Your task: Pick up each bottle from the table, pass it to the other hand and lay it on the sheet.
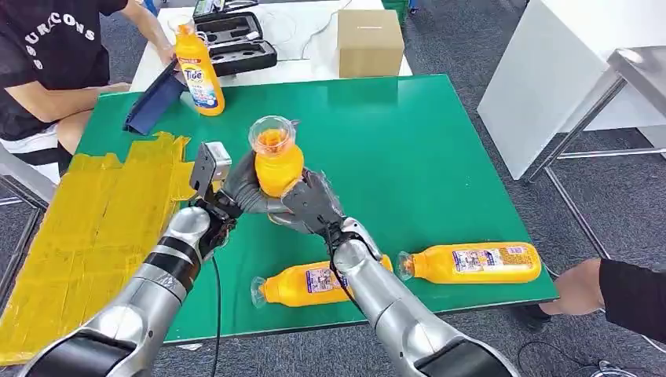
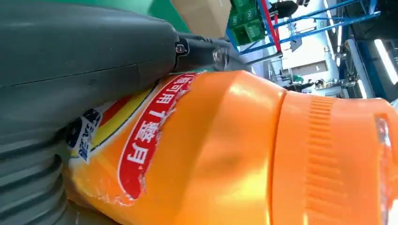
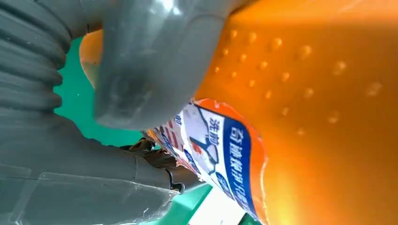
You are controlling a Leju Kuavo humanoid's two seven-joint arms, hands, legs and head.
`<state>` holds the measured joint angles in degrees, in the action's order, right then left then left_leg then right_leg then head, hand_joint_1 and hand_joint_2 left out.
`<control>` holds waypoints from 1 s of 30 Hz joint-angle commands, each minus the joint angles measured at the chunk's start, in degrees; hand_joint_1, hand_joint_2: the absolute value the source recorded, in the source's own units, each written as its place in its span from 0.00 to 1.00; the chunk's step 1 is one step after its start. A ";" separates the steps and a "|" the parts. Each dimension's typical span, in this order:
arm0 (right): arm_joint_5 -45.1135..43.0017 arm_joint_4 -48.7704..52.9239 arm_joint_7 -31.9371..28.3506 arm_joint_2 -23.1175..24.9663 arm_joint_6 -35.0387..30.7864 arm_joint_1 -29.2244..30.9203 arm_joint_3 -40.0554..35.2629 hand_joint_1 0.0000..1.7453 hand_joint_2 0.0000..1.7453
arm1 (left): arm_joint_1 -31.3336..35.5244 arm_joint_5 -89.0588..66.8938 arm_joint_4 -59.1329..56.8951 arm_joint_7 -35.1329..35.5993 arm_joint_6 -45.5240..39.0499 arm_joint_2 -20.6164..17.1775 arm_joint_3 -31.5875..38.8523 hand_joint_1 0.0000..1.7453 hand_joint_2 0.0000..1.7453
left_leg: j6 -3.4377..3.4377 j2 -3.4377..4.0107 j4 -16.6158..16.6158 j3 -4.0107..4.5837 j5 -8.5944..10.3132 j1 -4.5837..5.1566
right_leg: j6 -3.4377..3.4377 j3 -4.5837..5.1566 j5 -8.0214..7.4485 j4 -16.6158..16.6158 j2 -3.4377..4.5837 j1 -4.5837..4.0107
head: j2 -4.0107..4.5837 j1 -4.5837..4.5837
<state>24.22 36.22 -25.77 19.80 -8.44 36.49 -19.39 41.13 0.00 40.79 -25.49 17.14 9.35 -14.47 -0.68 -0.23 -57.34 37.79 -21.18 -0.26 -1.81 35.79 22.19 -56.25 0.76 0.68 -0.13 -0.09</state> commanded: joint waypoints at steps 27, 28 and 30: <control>1.03 22.41 1.79 -7.22 -7.00 -10.54 -5.92 0.00 0.00 | 2.44 -13.09 3.48 3.55 -25.56 -7.35 5.94 1.00 1.00 | 0.05 0.20 -0.03 -0.27 -0.18 -0.02 | 0.08 -0.22 0.11 -0.03 0.16 -0.05 | 0.00 -0.04; 1.21 23.49 1.92 -7.49 -7.28 -10.98 -5.95 0.00 0.00 | 2.65 -15.57 3.35 3.75 -28.55 -7.79 6.06 1.00 1.00 | 0.06 0.19 -0.03 -0.20 -0.15 -0.03 | 0.09 -0.12 0.08 -0.03 0.13 -0.06 | 0.00 0.00; 2.87 27.43 2.17 -8.18 -9.79 -12.45 -6.04 0.00 1.00 | 4.36 -27.72 0.22 6.86 -38.79 -10.03 4.66 1.00 1.00 | 0.08 0.07 -0.07 -0.20 -0.15 -0.06 | 0.12 -0.12 0.15 -0.07 0.02 -0.10 | 0.00 0.00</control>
<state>24.96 50.21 -24.70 16.43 -14.91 28.21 -22.75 41.18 -9.32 43.93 -22.82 -4.01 5.46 -11.14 -0.66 -0.11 -57.33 37.82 -21.18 -0.26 -1.79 35.93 22.18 -56.26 0.93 0.66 -0.13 -0.09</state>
